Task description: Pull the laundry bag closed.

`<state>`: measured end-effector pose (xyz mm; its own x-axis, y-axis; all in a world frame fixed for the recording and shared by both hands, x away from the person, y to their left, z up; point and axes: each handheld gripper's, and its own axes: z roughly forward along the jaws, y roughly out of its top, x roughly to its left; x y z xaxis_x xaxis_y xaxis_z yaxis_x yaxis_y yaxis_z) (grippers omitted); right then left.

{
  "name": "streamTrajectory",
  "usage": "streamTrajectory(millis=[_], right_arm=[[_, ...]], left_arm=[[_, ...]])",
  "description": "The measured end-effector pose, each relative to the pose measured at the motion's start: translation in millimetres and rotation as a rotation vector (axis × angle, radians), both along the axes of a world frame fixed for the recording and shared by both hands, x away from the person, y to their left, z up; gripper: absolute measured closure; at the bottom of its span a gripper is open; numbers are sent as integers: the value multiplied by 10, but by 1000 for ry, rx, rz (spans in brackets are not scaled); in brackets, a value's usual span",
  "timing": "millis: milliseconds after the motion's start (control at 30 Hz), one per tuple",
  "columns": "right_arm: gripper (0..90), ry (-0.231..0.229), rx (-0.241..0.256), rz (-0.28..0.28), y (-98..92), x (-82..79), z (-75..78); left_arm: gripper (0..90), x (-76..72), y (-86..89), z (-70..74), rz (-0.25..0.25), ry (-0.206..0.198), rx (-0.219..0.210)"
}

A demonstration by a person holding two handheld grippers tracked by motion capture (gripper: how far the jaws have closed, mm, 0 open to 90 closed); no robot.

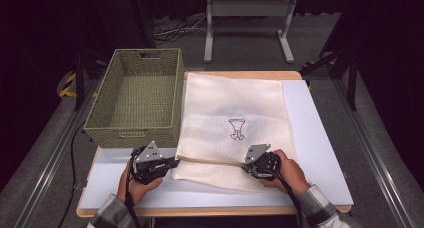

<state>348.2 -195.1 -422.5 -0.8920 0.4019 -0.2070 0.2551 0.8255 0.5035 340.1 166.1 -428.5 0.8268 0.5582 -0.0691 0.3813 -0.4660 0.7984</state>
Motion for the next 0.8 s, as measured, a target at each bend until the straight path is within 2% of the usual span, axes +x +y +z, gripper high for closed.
streamTrajectory(millis=[800], right_arm=[[825,5,-9,-32,-192,-22,17]], left_arm=[[846,-3,-4,-6,-3,0,10]])
